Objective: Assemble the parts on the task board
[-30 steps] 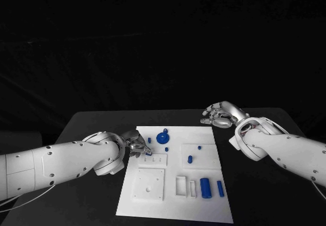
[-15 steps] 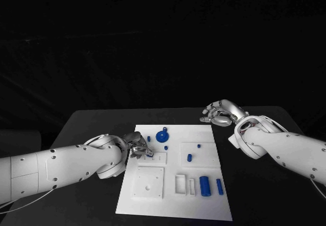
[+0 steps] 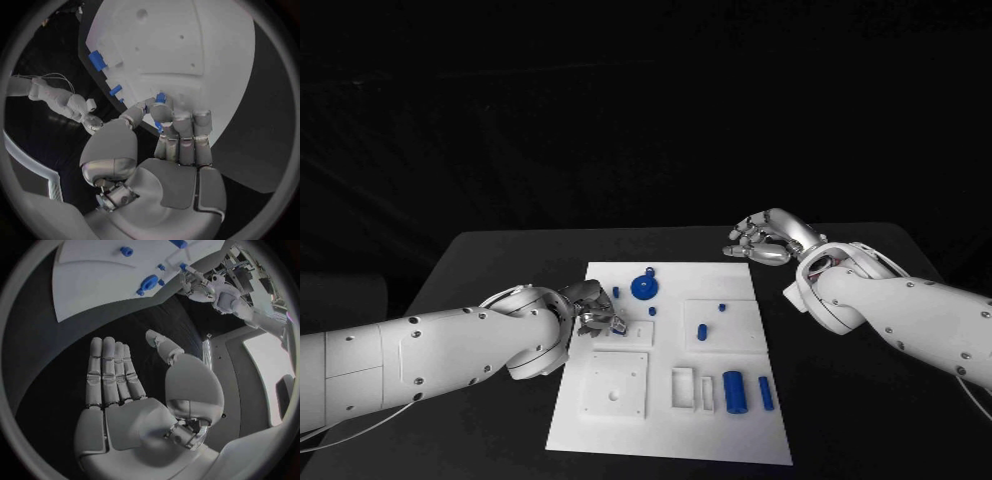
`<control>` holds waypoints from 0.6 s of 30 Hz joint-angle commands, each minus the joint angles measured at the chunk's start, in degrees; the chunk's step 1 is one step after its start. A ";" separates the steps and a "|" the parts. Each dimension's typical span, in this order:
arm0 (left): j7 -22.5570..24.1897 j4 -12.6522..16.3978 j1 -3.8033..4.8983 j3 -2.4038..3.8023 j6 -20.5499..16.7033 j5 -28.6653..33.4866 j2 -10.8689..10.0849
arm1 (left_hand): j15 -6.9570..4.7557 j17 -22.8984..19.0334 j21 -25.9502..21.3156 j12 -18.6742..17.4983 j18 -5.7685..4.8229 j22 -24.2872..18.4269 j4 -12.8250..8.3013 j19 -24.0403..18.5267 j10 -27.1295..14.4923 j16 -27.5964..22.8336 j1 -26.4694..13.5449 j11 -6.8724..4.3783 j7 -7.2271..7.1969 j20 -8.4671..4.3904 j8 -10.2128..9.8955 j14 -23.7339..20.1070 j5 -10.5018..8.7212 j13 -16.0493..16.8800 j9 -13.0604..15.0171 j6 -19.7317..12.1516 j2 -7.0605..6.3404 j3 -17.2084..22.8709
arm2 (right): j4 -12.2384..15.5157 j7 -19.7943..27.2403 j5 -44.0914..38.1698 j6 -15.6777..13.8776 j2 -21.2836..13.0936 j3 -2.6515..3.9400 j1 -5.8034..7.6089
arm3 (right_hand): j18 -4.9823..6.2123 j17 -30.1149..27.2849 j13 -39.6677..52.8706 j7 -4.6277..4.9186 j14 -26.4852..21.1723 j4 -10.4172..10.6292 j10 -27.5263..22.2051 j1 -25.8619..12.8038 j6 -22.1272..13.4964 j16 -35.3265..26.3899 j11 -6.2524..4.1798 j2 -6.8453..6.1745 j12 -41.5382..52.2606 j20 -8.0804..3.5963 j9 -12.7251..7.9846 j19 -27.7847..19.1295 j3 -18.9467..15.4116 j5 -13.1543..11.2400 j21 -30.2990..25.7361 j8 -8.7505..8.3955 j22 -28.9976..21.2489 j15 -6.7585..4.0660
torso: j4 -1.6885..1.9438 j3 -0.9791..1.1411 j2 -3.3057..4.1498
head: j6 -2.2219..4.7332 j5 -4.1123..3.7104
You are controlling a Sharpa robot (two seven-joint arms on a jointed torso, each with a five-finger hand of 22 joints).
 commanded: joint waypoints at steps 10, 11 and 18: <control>-0.25 -0.92 -0.43 0.05 1.11 -0.40 0.93 | -1.35 0.13 0.43 0.62 0.76 0.17 0.16 0.37 -1.02 0.42 -0.02 -1.30 -5.89 -5.91 0.70 0.88 0.45 0.12 9.38 8.24 0.50 0.17 | 0.25 0.87 0.62 0.57 0.01 0.03 0.02 | -0.24 -0.13 -0.47 -0.06 -0.40 0.03 -0.14 0.55 -0.25 0.04 -0.02 0.38 -0.12 0.17 0.08 -0.40 -0.41 0.09 -0.25 -0.03 0.20 0.07 | -0.01 0.03 0.06 | -0.35 -0.24; -0.28 -0.99 -0.43 0.05 1.11 -0.40 1.01 | -1.36 0.13 0.43 0.64 0.75 0.17 0.16 0.37 -1.02 0.43 -0.03 -1.30 -5.89 -5.92 0.70 0.88 0.44 0.12 9.39 8.23 0.50 0.17 | 0.26 0.89 0.62 0.57 0.02 0.03 0.02 | -0.23 -0.13 -0.49 -0.06 -0.41 0.04 -0.13 0.55 -0.25 0.05 -0.02 0.37 -0.12 0.17 0.08 -0.40 -0.41 0.09 -0.25 -0.04 0.21 0.07 | -0.01 0.03 0.06 | -0.35 -0.24; -0.46 -1.46 -0.45 0.05 1.96 -0.41 1.38 | -1.40 0.12 0.48 0.84 0.75 0.25 0.31 0.37 -1.11 0.54 -0.23 -1.29 -5.89 -5.93 0.71 0.82 0.29 0.13 9.50 8.22 0.67 0.13 | 0.35 1.09 0.69 0.34 0.04 0.03 0.02 | -0.16 -0.19 -0.81 -0.07 -0.44 0.10 -0.07 0.70 -0.24 0.12 -0.03 0.46 -0.03 0.23 0.07 -0.38 -0.29 0.12 -0.27 -0.04 0.29 0.07 | 0.01 0.01 0.01 | -0.46 -0.54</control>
